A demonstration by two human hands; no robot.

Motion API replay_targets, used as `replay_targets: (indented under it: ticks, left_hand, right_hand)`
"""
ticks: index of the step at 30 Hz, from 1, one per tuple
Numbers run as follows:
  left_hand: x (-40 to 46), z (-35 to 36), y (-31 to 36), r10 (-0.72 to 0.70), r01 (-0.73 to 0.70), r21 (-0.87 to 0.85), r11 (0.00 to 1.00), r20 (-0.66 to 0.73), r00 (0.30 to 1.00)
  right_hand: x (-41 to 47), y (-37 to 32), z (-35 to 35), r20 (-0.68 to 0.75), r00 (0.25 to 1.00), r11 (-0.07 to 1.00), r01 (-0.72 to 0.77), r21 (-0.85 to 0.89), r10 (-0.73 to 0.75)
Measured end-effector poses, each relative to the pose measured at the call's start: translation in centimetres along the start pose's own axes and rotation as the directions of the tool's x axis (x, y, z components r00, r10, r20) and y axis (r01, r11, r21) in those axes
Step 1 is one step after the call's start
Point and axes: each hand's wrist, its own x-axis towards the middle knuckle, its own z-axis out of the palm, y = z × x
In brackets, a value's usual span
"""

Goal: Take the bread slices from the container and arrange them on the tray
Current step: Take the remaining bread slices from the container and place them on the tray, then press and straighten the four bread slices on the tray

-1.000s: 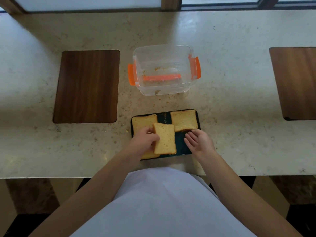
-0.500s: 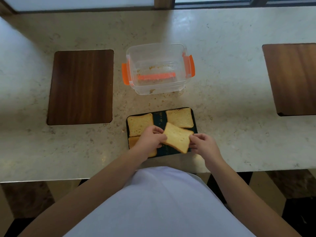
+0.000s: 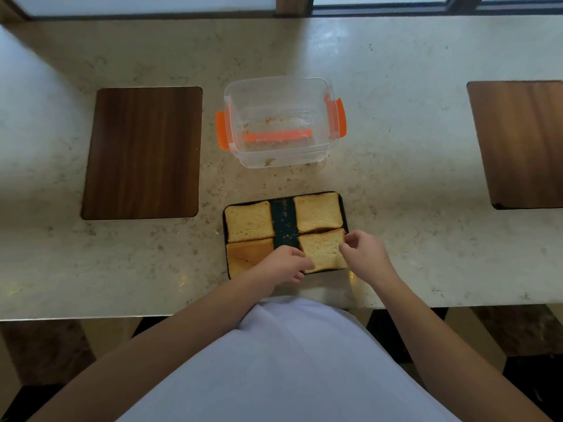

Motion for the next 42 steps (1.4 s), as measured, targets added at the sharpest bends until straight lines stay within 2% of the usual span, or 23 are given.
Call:
replay_targets:
  ticks: [5, 13, 19, 37, 42]
  left_hand:
    - [0.5, 0.0, -0.1, 0.016, -0.015, 0.026, 1.000, -0.024, 1.000]
    - [0.9, -0.2, 0.1, 0.001, -0.002, -0.006, 1.000, -0.048, 0.999]
    - [0.8, -0.3, 0.0, 0.003, -0.002, 0.010, 1.000, -0.028, 1.000]
    - [0.4, -0.7, -1.9, 0.021, -0.024, 0.070, 0.997, 0.046, 0.999]
    - [0.6, -0.1, -1.3, 0.023, -0.025, 0.048, 0.999, 0.045, 0.999]
  right_hand:
    - [0.1, 0.0, 0.2, 0.017, 1.000, 0.994, 0.005, -0.111, -0.004]
    - [-0.4, -0.4, 0.5, 0.049, 0.999, 0.988, 0.001, -0.156, 0.007]
    - [-1.2, -0.6, 0.7, 0.117, 0.990, 0.985, -0.053, -0.165, 0.072]
    - [-4.1, 0.8, 2.5, 0.085, 0.990, 0.992, -0.108, -0.071, 0.114]
    - [-4.0, 0.7, 1.7, 0.062, 0.994, 0.991, -0.085, -0.105, 0.092]
